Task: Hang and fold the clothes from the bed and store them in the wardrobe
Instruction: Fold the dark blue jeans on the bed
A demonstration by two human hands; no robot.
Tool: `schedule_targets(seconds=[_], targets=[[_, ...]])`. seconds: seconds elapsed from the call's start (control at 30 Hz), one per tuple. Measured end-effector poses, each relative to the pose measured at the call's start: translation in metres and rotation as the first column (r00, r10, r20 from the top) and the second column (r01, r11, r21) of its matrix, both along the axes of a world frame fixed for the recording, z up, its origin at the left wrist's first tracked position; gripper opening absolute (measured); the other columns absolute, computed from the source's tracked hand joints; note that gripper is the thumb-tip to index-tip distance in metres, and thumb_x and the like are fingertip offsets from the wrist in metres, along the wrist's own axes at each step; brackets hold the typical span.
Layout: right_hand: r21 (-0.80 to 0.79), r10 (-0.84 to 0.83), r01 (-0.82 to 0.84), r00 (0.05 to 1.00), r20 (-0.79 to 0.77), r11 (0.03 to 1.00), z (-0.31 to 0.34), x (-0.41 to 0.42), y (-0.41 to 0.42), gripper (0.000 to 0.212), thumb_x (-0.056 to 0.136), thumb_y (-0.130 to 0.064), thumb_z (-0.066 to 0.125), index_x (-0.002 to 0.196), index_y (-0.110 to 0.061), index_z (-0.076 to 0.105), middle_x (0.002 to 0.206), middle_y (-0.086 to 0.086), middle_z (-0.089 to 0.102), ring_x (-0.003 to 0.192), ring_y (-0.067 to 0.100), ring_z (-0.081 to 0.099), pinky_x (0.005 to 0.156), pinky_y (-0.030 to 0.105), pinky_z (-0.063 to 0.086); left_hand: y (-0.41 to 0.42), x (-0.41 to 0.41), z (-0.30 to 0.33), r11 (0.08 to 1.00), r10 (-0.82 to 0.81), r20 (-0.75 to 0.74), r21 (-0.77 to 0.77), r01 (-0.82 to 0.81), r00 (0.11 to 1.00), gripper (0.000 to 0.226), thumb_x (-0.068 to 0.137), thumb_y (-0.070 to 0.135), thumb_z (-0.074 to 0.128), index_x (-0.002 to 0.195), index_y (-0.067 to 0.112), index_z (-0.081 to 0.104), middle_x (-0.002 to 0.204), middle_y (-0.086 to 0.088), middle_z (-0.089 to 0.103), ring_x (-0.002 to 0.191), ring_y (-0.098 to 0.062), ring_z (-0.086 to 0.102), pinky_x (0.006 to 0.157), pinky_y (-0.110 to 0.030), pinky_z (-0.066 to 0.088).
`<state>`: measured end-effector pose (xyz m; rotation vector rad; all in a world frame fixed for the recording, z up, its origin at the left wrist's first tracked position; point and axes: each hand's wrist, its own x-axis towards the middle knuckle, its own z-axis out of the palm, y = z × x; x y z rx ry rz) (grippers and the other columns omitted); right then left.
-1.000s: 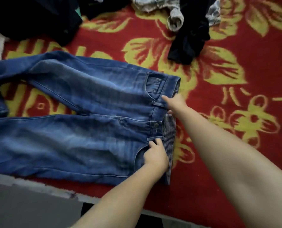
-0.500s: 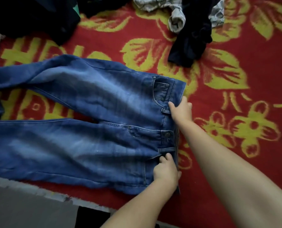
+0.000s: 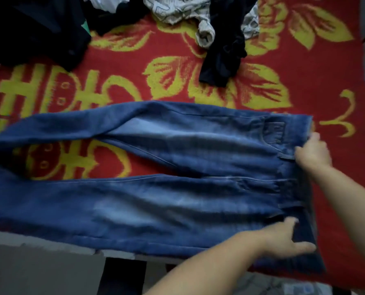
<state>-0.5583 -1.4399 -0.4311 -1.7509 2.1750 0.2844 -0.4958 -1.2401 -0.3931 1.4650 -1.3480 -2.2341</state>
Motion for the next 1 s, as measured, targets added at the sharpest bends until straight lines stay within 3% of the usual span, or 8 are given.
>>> schedule_targets(seconds=[0.13, 0.3, 0.4, 0.5, 0.67, 0.77, 0.87, 1.0], targets=[[0.007, 0.114, -0.114, 0.993, -0.037, 0.993, 0.002, 0.039, 0.027, 0.072, 0.086, -0.016, 0.061, 0.147, -0.016, 0.024, 0.147, 0.022, 0.030, 0.134, 0.041, 0.030, 0.105, 0.052, 0.030, 0.020, 0.093, -0.020, 0.949, 0.255, 0.208, -0.242, -0.203, 0.944, 0.041, 0.096, 0.023, 0.051, 0.134, 0.009, 0.046, 0.129, -0.017, 0.056, 0.117, -0.033, 0.052, 0.095, -0.035, 0.040], [0.018, 0.529, -0.550, 0.811, 0.249, 0.835, -0.020, 0.181, 0.104, 0.058, 0.090, -0.012, 0.053, 0.145, -0.015, 0.036, 0.150, 0.009, 0.033, 0.137, 0.026, 0.032, 0.108, 0.041, 0.030, 0.079, 0.309, -0.054, 0.785, 0.601, 0.657, -0.591, -0.184, 0.455, 0.051, 0.086, 0.010, 0.056, 0.135, 0.005, 0.047, 0.127, -0.018, 0.052, 0.120, -0.034, 0.048, 0.101, -0.042, 0.036], [-0.047, 0.653, -0.673, 0.695, 0.302, 0.738, -0.035, 0.258, 0.136, 0.055, 0.090, -0.011, 0.051, 0.143, -0.018, 0.039, 0.152, 0.007, 0.031, 0.140, 0.023, 0.028, 0.112, 0.039, 0.024, 0.120, 0.416, -0.066, 0.903, 0.418, 0.897, -0.427, 0.041, 0.140, 0.078, 0.085, 0.019, 0.059, 0.151, 0.015, 0.019, 0.153, -0.016, 0.025, 0.142, -0.030, 0.023, 0.113, -0.052, 0.015], [-0.072, 0.760, -0.766, 0.612, 0.218, 0.638, -0.048, 0.329, 0.156, 0.065, 0.091, -0.009, 0.049, 0.150, -0.022, 0.026, 0.159, 0.006, 0.015, 0.147, 0.020, 0.008, 0.117, 0.048, 0.010, 0.160, 0.501, -0.074, 0.984, 0.150, 0.988, -0.152, 0.090, 0.025, 0.076, 0.091, 0.019, 0.053, 0.153, 0.022, 0.009, 0.156, -0.010, 0.017, 0.145, -0.024, 0.013, 0.114, -0.056, 0.004], [0.175, 0.901, -0.885, 0.431, -0.042, 0.432, -0.063, 0.414, 0.156, 0.065, 0.097, -0.021, 0.046, 0.153, -0.027, 0.012, 0.161, 0.008, -0.006, 0.148, 0.024, -0.013, 0.112, 0.061, -0.006, 0.201, 0.602, -0.070, 0.998, 0.039, 0.982, -0.047, 0.041, 0.185, 0.023, 0.091, 0.021, 0.052, 0.113, 0.016, 0.057, 0.115, -0.008, 0.056, 0.110, -0.029, 0.054, 0.095, -0.041, 0.040], [0.210, 0.893, -0.868, 0.442, -0.087, 0.450, -0.060, 0.443, 0.154, 0.042, 0.098, -0.017, 0.040, 0.140, -0.021, 0.040, 0.155, 0.012, 0.026, 0.147, 0.027, 0.010, 0.113, 0.061, -0.004, 0.208, 0.655, -0.053, 0.971, 0.225, 0.923, -0.184, -0.154, 0.313, 0.014, 0.090, 0.015, 0.057, 0.100, 0.013, 0.066, 0.103, -0.014, 0.060, 0.098, -0.034, 0.059, 0.076, -0.038, 0.045], [0.221, 0.850, -0.851, 0.511, 0.130, 0.477, -0.033, 0.457, 0.147, 0.025, 0.098, -0.021, 0.041, 0.113, -0.013, 0.059, 0.109, 0.012, 0.065, 0.106, 0.030, 0.058, 0.097, 0.043, 0.039, 0.208, 0.711, -0.016, 0.932, 0.340, 0.753, -0.192, -0.307, 0.563, 0.015, 0.092, 0.020, 0.060, 0.082, 0.011, 0.066, 0.070, -0.005, 0.064, 0.069, -0.020, 0.062, 0.057, -0.029, 0.042], [0.579, 0.720, -0.751, 0.589, 0.368, 0.318, 0.023, 0.464, 0.124, 0.021, 0.092, -0.029, 0.048, 0.082, -0.021, 0.065, 0.074, -0.006, 0.063, 0.072, 0.016, 0.058, 0.067, 0.032, 0.042, 0.196, 0.771, 0.042, 0.971, 0.019, 0.520, 0.195, -0.140, 0.854, 0.019, 0.084, 0.038, 0.069, 0.083, 0.019, 0.073, 0.080, -0.008, 0.074, 0.070, -0.025, 0.070, 0.065, -0.034, 0.052]])
